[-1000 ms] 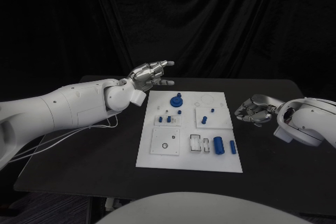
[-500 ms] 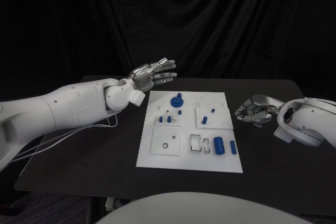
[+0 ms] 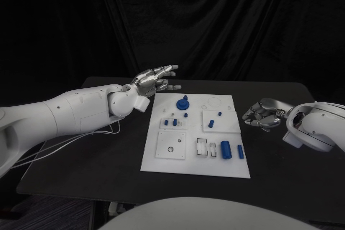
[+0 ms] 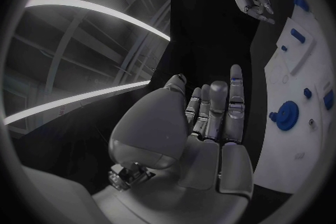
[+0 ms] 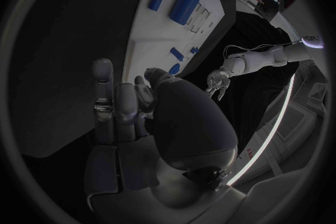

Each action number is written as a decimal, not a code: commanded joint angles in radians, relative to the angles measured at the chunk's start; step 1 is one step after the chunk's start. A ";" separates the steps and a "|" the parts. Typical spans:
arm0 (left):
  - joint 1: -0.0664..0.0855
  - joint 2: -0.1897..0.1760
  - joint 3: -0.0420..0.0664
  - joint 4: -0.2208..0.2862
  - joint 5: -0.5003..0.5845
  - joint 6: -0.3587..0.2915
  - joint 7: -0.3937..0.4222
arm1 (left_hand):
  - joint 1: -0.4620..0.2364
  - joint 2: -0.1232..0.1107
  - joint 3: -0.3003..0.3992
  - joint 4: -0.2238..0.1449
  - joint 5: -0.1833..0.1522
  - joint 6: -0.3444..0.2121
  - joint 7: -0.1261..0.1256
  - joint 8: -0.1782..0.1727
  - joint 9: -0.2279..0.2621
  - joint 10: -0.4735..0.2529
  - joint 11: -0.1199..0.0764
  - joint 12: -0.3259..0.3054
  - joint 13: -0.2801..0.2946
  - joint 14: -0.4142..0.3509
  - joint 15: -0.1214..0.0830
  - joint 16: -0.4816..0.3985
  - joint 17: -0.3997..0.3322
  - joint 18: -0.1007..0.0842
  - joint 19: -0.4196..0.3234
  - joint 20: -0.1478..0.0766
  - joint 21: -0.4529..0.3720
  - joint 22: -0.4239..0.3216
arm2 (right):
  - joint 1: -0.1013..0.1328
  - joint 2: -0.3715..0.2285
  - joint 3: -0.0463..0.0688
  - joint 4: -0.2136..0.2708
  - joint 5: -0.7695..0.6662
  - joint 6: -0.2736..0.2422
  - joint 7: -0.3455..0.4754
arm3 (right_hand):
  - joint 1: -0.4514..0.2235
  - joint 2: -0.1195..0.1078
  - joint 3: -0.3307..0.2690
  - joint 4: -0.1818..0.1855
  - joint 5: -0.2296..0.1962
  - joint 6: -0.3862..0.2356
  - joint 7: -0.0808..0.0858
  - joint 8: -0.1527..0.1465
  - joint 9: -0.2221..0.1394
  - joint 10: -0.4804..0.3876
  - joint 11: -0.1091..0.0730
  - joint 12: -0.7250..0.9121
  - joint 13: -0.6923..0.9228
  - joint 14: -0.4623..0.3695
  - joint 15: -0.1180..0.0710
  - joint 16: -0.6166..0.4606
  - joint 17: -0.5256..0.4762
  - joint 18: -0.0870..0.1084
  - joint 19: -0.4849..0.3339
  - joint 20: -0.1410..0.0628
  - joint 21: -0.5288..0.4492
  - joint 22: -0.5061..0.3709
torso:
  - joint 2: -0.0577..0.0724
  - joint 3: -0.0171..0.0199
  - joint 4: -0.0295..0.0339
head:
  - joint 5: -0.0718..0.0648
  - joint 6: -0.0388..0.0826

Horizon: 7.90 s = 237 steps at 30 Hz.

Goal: Assemble the parts on the task board

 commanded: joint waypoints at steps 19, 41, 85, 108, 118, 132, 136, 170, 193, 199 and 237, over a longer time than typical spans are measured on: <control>-0.008 -0.009 0.001 0.009 -0.366 -0.128 0.120 | 0.041 -0.141 0.502 -0.177 -0.160 -0.289 -0.016 0.154 0.002 -0.175 -0.003 0.366 0.425 0.550 -0.017 0.258 0.492 0.011 0.132 -0.043 -0.110 -0.006 | -0.004 -0.002 0.001 -0.001 -0.001 0.022 -0.018 | 0.001 -0.011 0.015 -0.007 0.004 0.011 0.000 0.008 -0.002 -0.031 0.001 -0.029 -0.030 -0.028 0.000 -0.038 -0.035 0.012 -0.022 0.001 -0.049 0.025 | 0.000 0.0000 -0.0017 | 0.007 0.000; -0.008 0.008 0.001 -0.039 -0.688 -0.248 0.178 | -0.026 -0.187 0.296 -0.070 -0.360 -0.187 0.005 0.224 -0.041 -0.051 0.024 0.299 0.422 0.550 0.024 0.258 0.492 0.017 0.005 0.018 -0.118 -0.012 | -0.004 -0.001 0.001 -0.003 -0.001 0.029 -0.019 | 0.000 -0.013 0.020 -0.010 0.004 0.011 0.001 0.009 -0.003 -0.043 0.001 -0.043 -0.046 -0.036 0.000 -0.055 -0.052 0.016 -0.031 0.001 -0.080 0.017 | 0.000 0.0006 -0.0010 | 0.008 0.000; -0.008 -0.015 0.001 -0.010 -1.035 -0.426 0.341 | -0.135 -0.106 -0.030 0.029 -0.205 -0.250 -0.191 -0.100 -0.100 -0.169 -0.097 -0.723 -0.428 -0.929 0.032 -1.206 -0.821 -0.171 0.605 0.119 1.393 1.497 | -0.004 -0.009 0.001 0.006 0.026 -0.111 0.097 | -0.016 -0.019 0.027 -0.009 0.007 0.041 -0.008 0.027 0.001 -0.042 -0.005 -0.050 -0.055 -0.035 -0.004 -0.068 -0.061 0.016 -0.028 -0.001 -0.092 0.012 | -0.001 0.0005 -0.0005 | 0.013 0.000; -0.008 -0.009 0.001 -0.004 -1.338 -0.500 0.279 | -0.230 -0.379 -0.216 0.049 -0.321 -0.269 -0.211 -0.174 -0.116 -0.290 -0.300 -0.941 -0.750 -1.021 -0.239 -1.312 -1.079 -0.171 0.605 -0.020 1.393 1.497 | -0.004 -0.011 0.001 0.008 0.027 -0.110 0.103 | -0.012 -0.021 0.031 -0.015 0.013 0.042 -0.008 0.028 0.001 -0.043 -0.006 -0.052 -0.057 -0.035 -0.005 -0.071 -0.064 0.017 -0.026 -0.002 -0.097 0.011 | -0.001 0.0004 -0.0008 | 0.022 0.000; -0.008 -0.011 0.001 0.002 -1.498 -0.618 0.293 | -0.270 -0.151 -0.072 0.041 -0.351 -0.254 -0.169 -0.180 -0.108 -0.259 -0.219 -0.921 -0.703 -1.021 -0.189 -1.312 -1.079 -0.171 0.605 -0.158 1.393 1.497 | -0.004 -0.015 0.001 0.011 0.027 -0.125 0.116 | -0.016 -0.022 0.031 -0.013 0.013 0.042 -0.008 0.028 0.001 -0.044 -0.005 -0.054 -0.060 -0.036 -0.005 -0.073 -0.066 0.016 -0.026 -0.003 -0.099 0.011 | -0.001 0.0005 -0.0010 | 0.025 0.000; -0.008 -0.008 0.001 0.012 -1.522 -0.737 0.301 | -0.036 -0.108 0.142 0.011 -0.192 -0.027 -0.037 -0.109 -0.085 0.258 0.007 -0.724 -0.442 -0.350 0.088 -0.956 -0.704 -0.171 0.605 0.115 1.393 1.497 | -0.004 -0.015 0.001 0.010 0.027 -0.127 0.121 | -0.018 -0.023 0.031 -0.012 0.013 0.042 -0.008 0.028 0.001 -0.044 -0.005 -0.054 -0.060 -0.035 -0.005 -0.072 -0.065 0.016 -0.025 -0.003 -0.097 0.011 | 0.000 0.0006 -0.0017 | 0.020 0.000; -0.007 -0.012 0.001 0.028 -1.523 -0.753 0.287 | 0.033 -0.104 0.186 -0.017 -0.148 0.089 0.012 -0.091 -0.079 0.443 0.032 -0.620 -0.325 -0.174 0.046 -0.643 -0.484 0.030 -0.950 0.086 -0.159 -0.063 | -0.004 -0.015 0.001 0.010 0.027 -0.125 0.120 | -0.016 -0.023 0.032 -0.014 0.014 0.042 -0.008 0.028 0.001 -0.043 -0.006 -0.054 -0.059 -0.035 -0.005 -0.073 -0.065 0.016 -0.025 -0.003 -0.099 0.011 | 0.000 0.0005 -0.0015 | 0.020 0.000; 0.016 0.025 0.002 0.052 -1.523 -0.506 0.047 | 0.058 -0.229 0.596 -0.163 -0.206 0.220 -0.001 -0.209 -0.057 0.288 -0.041 -0.091 0.313 0.550 -0.090 0.258 0.492 0.020 0.499 -0.092 -0.120 -0.014 | -0.004 -0.006 0.001 0.004 0.027 -0.075 0.083 | -0.011 -0.028 0.044 -0.026 0.019 0.048 -0.009 0.032 0.000 -0.081 -0.006 -0.095 -0.105 -0.063 -0.006 -0.133 -0.126 0.026 -0.045 -0.004 -0.177 -0.008 | 0.001 0.0004 -0.0006 | -0.012 0.000; 0.027 0.122 0.002 -0.021 -1.793 -0.452 -0.107 | -0.005 -0.255 0.454 -0.151 -0.361 0.331 0.040 -0.183 -0.003 0.404 -0.050 -0.624 -0.226 0.519 -0.092 0.225 0.398 0.022 0.395 -0.078 -0.122 -0.016 | -0.004 0.007 0.001 -0.003 0.027 -0.053 0.074 | -0.009 -0.032 0.050 -0.034 0.021 0.050 -0.009 0.034 0.000 -0.089 -0.007 -0.110 -0.118 -0.069 -0.007 -0.156 -0.145 0.026 -0.045 -0.005 -0.187 -0.013 | -0.001 0.0008 0.0001 | -0.031 0.000; 0.030 0.142 0.002 -0.024 -1.896 -0.439 -0.134 | -0.038 -0.271 0.379 -0.143 -0.319 0.344 0.031 -0.199 0.001 0.395 -0.059 -0.683 -0.304 0.519 -0.096 0.224 0.397 0.022 0.389 -0.080 -0.122 -0.016 | -0.004 0.011 0.001 -0.008 0.027 -0.049 0.073 | -0.009 -0.032 0.051 -0.035 0.021 0.051 -0.009 0.034 0.000 -0.089 -0.007 -0.110 -0.119 -0.069 -0.007 -0.156 -0.145 0.026 -0.045 -0.005 -0.188 -0.013 | -0.001 0.0009 0.0001 | -0.035 0.000; 0.034 0.239 0.002 -0.080 -2.030 -0.460 -0.151 | -0.033 -0.248 0.341 -0.155 -0.235 0.420 0.025 -0.208 0.027 0.553 -0.066 -0.650 -0.326 0.513 -0.100 0.215 0.377 0.022 0.385 -0.083 -0.122 -0.016 | -0.004 0.031 0.001 -0.018 0.027 -0.030 0.061 | -0.008 -0.031 0.054 -0.038 0.022 0.055 -0.010 0.037 0.000 -0.087 -0.007 -0.112 -0.120 -0.067 -0.007 -0.159 -0.146 0.026 -0.044 -0.006 -0.191 -0.015 | -0.001 0.0009 0.0003 | -0.039 0.000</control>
